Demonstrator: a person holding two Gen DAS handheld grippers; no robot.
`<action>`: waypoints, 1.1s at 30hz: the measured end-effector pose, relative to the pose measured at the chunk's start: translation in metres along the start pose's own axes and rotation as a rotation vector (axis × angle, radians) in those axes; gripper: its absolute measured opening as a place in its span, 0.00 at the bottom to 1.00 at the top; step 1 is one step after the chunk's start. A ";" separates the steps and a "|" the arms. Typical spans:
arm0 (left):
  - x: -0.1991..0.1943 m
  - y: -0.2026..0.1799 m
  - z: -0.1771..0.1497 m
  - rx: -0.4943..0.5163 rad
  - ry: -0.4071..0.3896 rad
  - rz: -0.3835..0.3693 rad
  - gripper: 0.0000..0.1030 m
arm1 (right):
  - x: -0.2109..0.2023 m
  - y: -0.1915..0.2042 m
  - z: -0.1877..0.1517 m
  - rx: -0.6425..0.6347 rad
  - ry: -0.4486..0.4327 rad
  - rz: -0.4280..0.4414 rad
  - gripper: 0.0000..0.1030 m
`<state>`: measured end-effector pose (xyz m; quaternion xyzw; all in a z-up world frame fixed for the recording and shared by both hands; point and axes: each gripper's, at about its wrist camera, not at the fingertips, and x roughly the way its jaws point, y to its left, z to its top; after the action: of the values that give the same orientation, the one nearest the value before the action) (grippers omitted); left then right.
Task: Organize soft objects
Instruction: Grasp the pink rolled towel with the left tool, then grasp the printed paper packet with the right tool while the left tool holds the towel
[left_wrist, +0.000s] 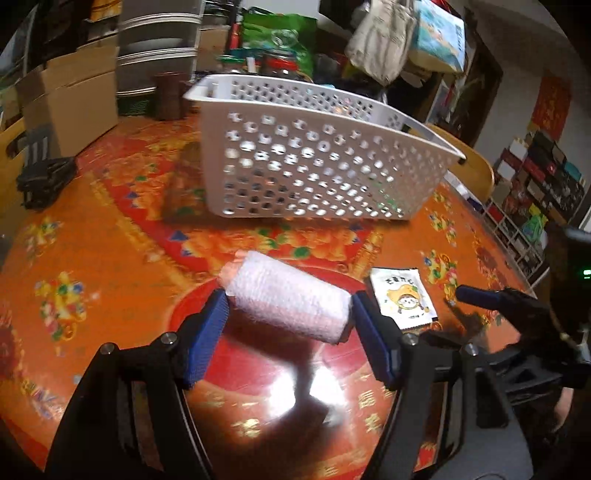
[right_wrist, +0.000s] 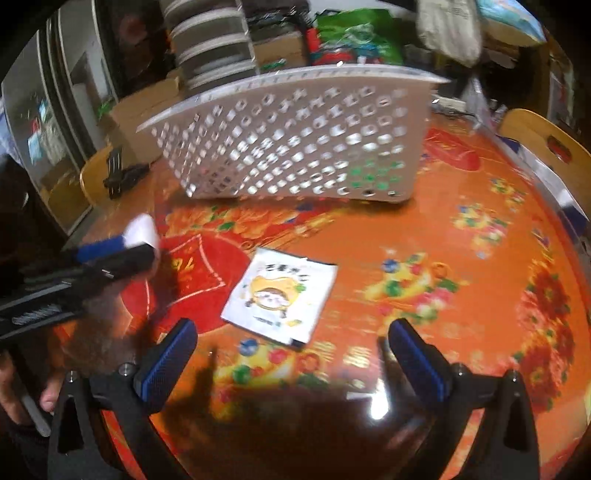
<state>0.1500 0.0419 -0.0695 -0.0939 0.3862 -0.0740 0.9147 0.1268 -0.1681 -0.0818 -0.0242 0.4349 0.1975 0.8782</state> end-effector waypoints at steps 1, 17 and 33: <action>-0.004 0.006 -0.001 -0.010 -0.006 0.000 0.65 | 0.005 0.003 0.002 -0.010 0.009 -0.002 1.00; -0.015 0.028 -0.009 -0.081 -0.044 -0.025 0.65 | 0.033 0.039 0.014 -0.148 0.032 -0.103 0.67; -0.018 0.024 -0.009 -0.078 -0.046 -0.028 0.65 | 0.010 0.027 0.008 -0.125 -0.009 -0.047 0.07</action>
<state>0.1331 0.0675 -0.0685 -0.1367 0.3661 -0.0695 0.9179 0.1285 -0.1378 -0.0809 -0.0884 0.4172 0.2036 0.8813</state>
